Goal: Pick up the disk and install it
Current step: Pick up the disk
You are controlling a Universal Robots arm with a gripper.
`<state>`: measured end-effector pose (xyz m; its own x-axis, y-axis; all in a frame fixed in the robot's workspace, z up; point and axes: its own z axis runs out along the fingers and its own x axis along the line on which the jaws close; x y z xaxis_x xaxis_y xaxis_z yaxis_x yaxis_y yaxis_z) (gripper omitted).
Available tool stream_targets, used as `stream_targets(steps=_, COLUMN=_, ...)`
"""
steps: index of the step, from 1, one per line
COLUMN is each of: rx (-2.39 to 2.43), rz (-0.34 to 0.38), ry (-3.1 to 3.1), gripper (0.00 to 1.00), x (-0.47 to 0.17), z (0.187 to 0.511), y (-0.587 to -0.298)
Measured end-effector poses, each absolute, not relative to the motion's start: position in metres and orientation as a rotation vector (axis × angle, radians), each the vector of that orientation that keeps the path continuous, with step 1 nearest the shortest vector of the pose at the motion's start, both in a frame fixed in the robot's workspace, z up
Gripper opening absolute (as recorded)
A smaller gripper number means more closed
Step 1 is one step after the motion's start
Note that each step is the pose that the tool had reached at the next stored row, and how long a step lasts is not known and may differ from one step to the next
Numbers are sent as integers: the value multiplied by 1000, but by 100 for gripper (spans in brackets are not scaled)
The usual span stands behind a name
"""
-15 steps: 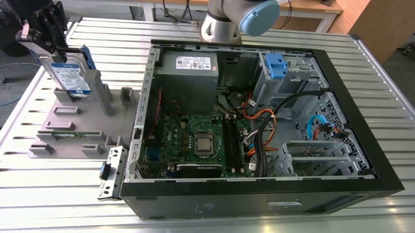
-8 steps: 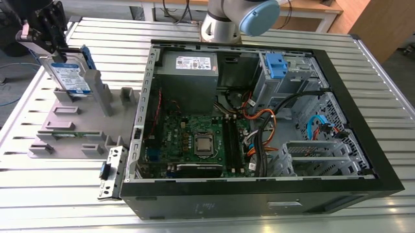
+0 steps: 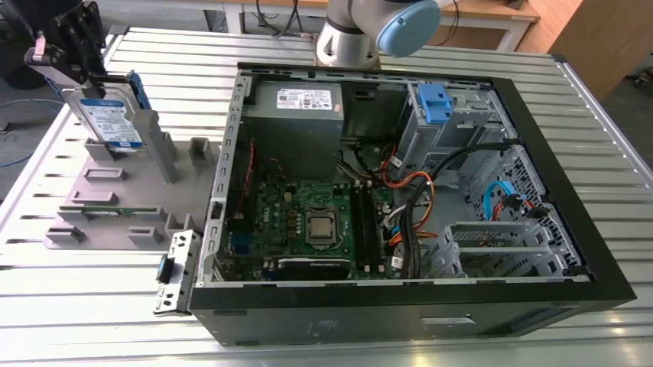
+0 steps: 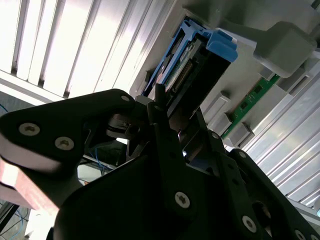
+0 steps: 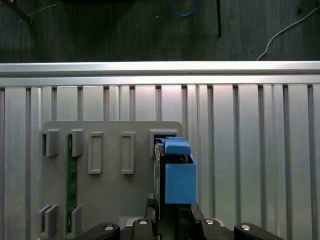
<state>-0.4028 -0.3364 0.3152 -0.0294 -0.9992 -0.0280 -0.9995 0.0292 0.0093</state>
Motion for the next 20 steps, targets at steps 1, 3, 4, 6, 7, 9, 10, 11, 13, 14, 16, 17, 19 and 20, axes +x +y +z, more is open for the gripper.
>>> stream_targets(steps=1, rx=-2179, rz=41, ry=2244, gripper=35, x=-403, z=316, y=-336)
stream_targets(steps=3, rx=-2179, rz=41, ry=2243, gripper=35, x=-403, z=318, y=-336)
stream_targets(steps=4, rx=-2179, rz=41, ry=2243, gripper=35, x=-403, z=319, y=-336)
stream_targets(steps=6, rx=-2179, rz=41, ry=2243, gripper=35, x=-403, z=320, y=-336)
stream_targets(steps=7, rx=-2178, rz=41, ry=2243, gripper=35, x=-403, z=321, y=-336)
stream_targets(steps=9, rx=-2179, rz=41, ry=2243, gripper=35, x=-403, z=324, y=-336)
stream_targets(steps=10, rx=-2179, rz=40, ry=2243, gripper=35, x=-403, z=325, y=-336)
stream_targets(steps=11, rx=-2179, rz=40, ry=2243, gripper=35, x=-403, z=326, y=-336)
stream_targets(steps=13, rx=-2179, rz=40, ry=2243, gripper=35, x=-403, z=329, y=-336)
stream_targets(steps=14, rx=-2179, rz=40, ry=2243, gripper=35, x=-403, z=331, y=-336)
stream_targets(steps=16, rx=-2179, rz=40, ry=2243, gripper=35, x=-403, z=335, y=-336)
stream_targets(steps=17, rx=-2179, rz=40, ry=2243, gripper=35, x=-403, z=337, y=-336)
stream_targets(steps=19, rx=-2179, rz=40, ry=2243, gripper=35, x=-403, z=341, y=-336)
stream_targets(steps=20, rx=-2179, rz=40, ry=2243, gripper=35, x=-403, z=343, y=-336)
